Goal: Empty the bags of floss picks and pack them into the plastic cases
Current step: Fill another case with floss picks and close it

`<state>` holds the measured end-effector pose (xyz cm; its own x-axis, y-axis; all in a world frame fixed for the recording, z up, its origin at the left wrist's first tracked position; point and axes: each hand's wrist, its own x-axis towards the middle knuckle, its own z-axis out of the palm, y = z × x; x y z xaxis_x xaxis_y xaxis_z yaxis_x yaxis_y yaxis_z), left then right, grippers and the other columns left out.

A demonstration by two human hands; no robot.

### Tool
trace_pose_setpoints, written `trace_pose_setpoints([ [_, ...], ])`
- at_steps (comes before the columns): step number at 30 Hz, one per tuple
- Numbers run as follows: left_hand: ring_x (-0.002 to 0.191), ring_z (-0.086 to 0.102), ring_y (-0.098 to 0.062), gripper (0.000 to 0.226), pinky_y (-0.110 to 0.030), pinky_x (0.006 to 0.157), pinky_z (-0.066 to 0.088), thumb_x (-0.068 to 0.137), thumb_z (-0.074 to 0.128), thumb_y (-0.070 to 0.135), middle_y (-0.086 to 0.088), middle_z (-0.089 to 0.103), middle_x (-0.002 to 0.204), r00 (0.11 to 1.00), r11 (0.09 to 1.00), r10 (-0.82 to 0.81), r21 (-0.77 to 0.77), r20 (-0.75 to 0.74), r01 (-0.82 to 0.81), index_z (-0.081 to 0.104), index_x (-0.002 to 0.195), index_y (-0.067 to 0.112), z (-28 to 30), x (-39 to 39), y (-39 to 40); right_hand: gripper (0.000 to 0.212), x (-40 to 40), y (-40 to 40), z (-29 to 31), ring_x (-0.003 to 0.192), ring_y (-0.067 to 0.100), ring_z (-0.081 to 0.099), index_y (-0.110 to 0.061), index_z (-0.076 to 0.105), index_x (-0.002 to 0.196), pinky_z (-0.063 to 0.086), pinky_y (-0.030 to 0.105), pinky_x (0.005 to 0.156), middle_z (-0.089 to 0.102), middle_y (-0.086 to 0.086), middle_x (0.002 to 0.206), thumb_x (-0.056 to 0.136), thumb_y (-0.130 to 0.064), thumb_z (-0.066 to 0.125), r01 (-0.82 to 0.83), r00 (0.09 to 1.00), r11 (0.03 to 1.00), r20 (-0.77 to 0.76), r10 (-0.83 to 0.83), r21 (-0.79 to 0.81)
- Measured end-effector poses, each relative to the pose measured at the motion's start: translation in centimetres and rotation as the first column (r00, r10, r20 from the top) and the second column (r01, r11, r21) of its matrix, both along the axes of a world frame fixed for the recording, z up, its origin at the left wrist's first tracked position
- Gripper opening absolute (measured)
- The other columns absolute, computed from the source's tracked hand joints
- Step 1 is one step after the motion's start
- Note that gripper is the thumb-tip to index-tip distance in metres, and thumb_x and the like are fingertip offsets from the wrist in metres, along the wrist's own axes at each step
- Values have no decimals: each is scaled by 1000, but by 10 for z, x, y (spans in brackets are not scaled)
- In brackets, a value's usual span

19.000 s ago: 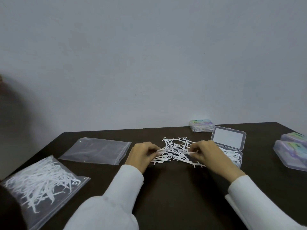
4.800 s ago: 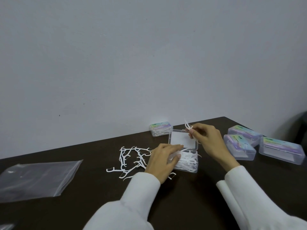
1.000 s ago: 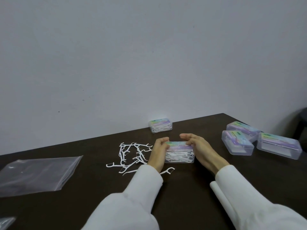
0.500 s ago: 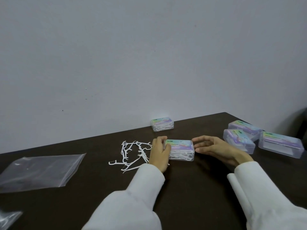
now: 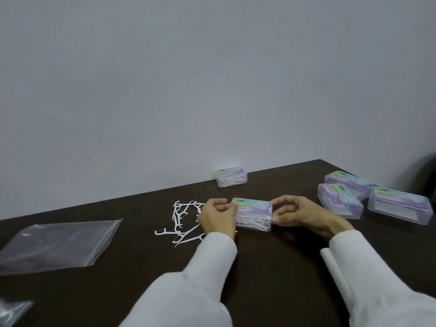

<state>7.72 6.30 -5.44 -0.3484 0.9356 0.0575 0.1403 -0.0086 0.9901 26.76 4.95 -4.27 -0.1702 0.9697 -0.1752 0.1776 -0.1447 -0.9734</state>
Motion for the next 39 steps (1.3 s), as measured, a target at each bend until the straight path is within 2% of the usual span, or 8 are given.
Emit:
trace_pose_setpoints([
  [10, 83, 62, -13, 18, -33, 85, 53, 76, 76, 15, 6, 61, 77, 1000, 1000, -15, -7, -5, 15, 64, 89, 15, 4, -1, -2, 38, -1, 2, -3, 86, 19, 69, -12, 58, 111, 57, 26, 75, 72, 9, 92, 77, -1, 69, -32, 999, 999, 4, 32, 34],
  [15, 93, 58, -13, 14, -26, 82, 48, 79, 74, 16, 2, 64, 92, 995, 998, -53, 39, -89, 57, 68, 92, 16, 2, -3, -3, 41, 1, 1, -3, 89, 18, 68, -15, 56, 114, 55, 24, 79, 69, 10, 99, 78, -1, 68, -43, 999, 998, 27, 42, 38],
  [18, 90, 51, -8, 14, -20, 77, 42, 82, 71, 18, -2, 63, 108, 983, 992, -119, 35, -137, 125, 72, 96, 18, 2, -2, -5, 48, 1, 1, -2, 91, 17, 67, -19, 54, 116, 54, 24, 81, 66, 12, 107, 75, -4, 72, -81, 995, 996, 61, 79, 36],
  [22, 93, 51, -8, 19, -8, 61, 39, 82, 72, 19, -4, 63, 113, 980, 991, -125, 33, -156, 131, 72, 100, 17, 2, -2, -5, 51, -2, 2, -4, 85, 17, 67, -20, 54, 115, 54, 21, 77, 64, 14, 108, 71, -8, 76, -60, 992, 995, 115, 51, 80],
  [25, 94, 52, -9, 20, -14, 71, 40, 80, 73, 19, -6, 63, 115, 981, 991, -121, 36, -152, 128, 73, 100, 17, 1, -1, -5, 47, -3, 3, -4, 81, 17, 68, -19, 55, 113, 54, 20, 74, 64, 14, 105, 72, -9, 76, -40, 993, 993, 117, 27, 112],
  [29, 94, 51, -9, 19, -12, 68, 37, 81, 72, 19, -5, 62, 117, 981, 991, -125, 35, -148, 132, 72, 100, 17, 0, -1, -4, 44, -3, 2, -3, 81, 16, 67, -18, 55, 113, 53, 19, 73, 65, 12, 102, 74, -9, 74, -43, 992, 993, 120, 29, 112],
  [31, 95, 51, -9, 19, -16, 73, 41, 81, 72, 20, -5, 61, 118, 980, 991, -124, 38, -153, 131, 72, 100, 18, 0, -1, -4, 43, -3, 3, -4, 79, 16, 67, -18, 55, 112, 54, 19, 73, 66, 11, 100, 74, -9, 74, -39, 991, 991, 130, 22, 127],
  [39, 93, 55, -10, 23, -24, 86, 47, 78, 76, 22, -5, 65, 111, 955, 978, -171, 76, -241, 194, 72, 100, 17, -1, -4, -6, 40, -6, 8, -7, 73, 13, 66, -22, 53, 110, 53, 17, 67, 66, 9, 97, 77, -18, 73, -33, 968, 978, 250, -20, 205],
])
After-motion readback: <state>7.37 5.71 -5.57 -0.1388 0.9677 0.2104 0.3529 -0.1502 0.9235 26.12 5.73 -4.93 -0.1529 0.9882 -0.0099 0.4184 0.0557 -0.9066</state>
